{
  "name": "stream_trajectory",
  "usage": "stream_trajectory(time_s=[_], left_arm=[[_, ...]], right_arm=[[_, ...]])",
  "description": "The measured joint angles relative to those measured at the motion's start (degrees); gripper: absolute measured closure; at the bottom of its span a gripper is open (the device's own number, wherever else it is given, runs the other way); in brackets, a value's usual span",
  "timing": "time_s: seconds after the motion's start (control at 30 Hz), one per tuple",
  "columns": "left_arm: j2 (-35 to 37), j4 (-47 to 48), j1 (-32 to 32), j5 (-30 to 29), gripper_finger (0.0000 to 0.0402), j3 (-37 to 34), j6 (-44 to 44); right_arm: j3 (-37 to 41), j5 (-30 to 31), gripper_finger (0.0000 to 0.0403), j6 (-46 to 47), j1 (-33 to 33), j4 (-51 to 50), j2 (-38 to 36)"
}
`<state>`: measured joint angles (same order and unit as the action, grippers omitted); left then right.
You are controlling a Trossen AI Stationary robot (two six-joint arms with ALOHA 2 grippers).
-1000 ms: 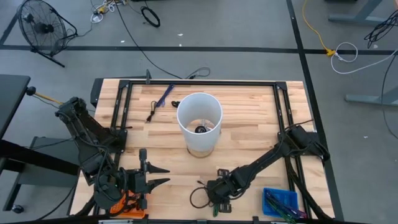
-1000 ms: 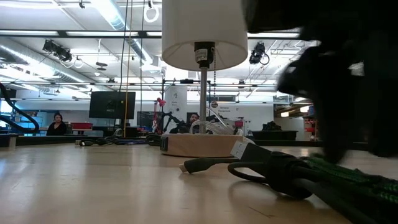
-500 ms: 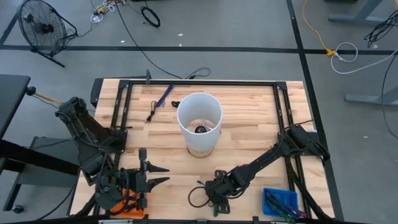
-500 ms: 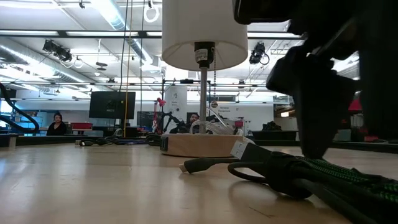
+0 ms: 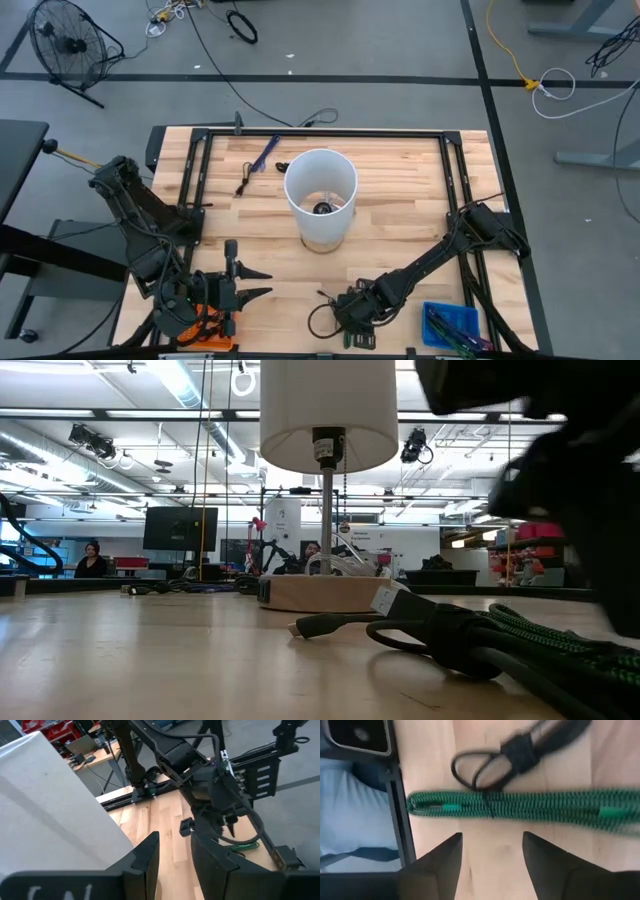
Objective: Pick & Place USB Port
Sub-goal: Put the black and green charger cable into the blue bin
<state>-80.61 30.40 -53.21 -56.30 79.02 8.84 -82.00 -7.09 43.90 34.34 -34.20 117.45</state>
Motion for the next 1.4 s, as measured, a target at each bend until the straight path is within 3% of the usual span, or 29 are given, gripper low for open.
stream_trajectory(time_s=[0.47, 0.8, 1.23, 1.4], left_arm=[[0.00, -0.04, 0.33, 0.25, 0.0285, 0.00, 0.02], [0.02, 0.30, 0.44, 2.45, 0.0285, 0.00, 1.38], [0.02, 1.91, 0.44, 2.60, 0.0285, 0.00, 2.71], [0.02, 2.17, 0.44, 2.61, 0.0285, 0.00, 2.67]], right_arm=[[0.00, 5.52, 0.0215, 29.49, 1.08, 2.35, 0.74], [-0.04, 8.06, 0.0215, 39.27, 1.05, 5.04, 1.43], [-0.39, 1.67, 0.0221, 38.79, 0.72, 6.16, 5.55], [-0.39, -0.47, 0.0293, 38.33, 1.19, 0.83, 5.51]])
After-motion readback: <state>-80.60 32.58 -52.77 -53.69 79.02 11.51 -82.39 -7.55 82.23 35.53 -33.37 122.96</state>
